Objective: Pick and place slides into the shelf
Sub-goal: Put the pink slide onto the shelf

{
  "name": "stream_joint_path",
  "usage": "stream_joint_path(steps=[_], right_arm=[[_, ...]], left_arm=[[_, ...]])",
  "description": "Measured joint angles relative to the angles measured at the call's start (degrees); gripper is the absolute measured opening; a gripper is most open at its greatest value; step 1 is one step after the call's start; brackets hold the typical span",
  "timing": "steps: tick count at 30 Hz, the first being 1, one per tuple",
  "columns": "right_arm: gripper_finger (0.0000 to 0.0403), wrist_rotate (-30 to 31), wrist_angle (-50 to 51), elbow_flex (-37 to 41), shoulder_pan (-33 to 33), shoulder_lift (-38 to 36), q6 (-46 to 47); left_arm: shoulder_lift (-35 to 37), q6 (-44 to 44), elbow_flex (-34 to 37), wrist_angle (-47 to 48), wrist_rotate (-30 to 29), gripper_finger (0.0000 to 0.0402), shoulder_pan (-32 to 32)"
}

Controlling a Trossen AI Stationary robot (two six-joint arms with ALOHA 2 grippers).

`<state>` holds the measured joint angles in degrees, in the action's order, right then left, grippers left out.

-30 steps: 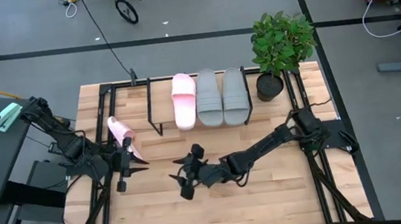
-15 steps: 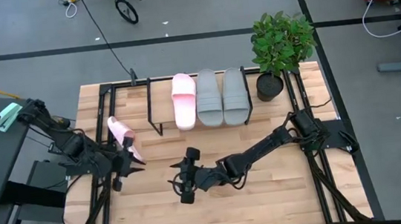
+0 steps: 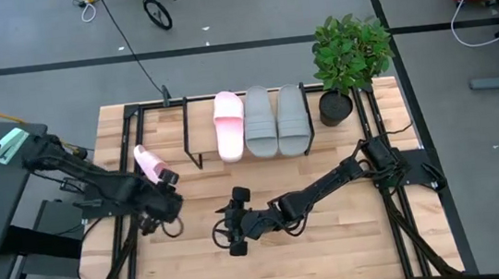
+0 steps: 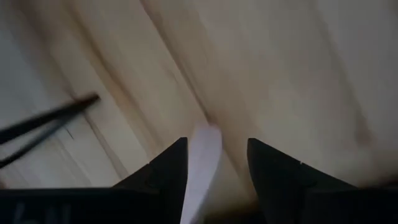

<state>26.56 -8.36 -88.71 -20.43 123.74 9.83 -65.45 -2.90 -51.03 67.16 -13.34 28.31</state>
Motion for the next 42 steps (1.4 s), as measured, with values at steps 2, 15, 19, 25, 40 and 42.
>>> stream_joint_path(steps=[2, 15, 19, 25, 40, 42], right_arm=[[0.0247, -0.34, 0.31, 0.0, 0.0, 0.0, -0.4], [0.0247, -4.2, 5.22, 0.0, 0.0, 0.0, -0.92], [0.0247, -4.88, 5.64, 0.0, 0.0, 0.0, -1.03], [0.0247, -5.5, 5.59, 0.0, 0.0, 0.0, -1.05], [0.0247, -5.6, 5.5, 0.0, 0.0, 0.0, -0.86], [0.0247, -5.64, 5.38, 0.0, 0.0, 0.0, -0.83]], left_arm=[[-3.67, -2.59, -1.0, 4.25, 0.3, 0.0174, -0.63], [-13.4, -13.21, -3.01, 10.71, -0.77, 0.0199, -8.78], [-13.4, -13.36, -3.0, 10.62, -0.79, 0.0226, -11.85], [-13.4, -15.26, -2.97, 10.64, -0.55, 0.0263, -14.81], [-17.76, -17.07, -2.93, 8.28, 4.46, 0.0282, -16.88], [-19.23, -17.2, -2.91, 8.66, 4.52, 0.0282, -16.84]])
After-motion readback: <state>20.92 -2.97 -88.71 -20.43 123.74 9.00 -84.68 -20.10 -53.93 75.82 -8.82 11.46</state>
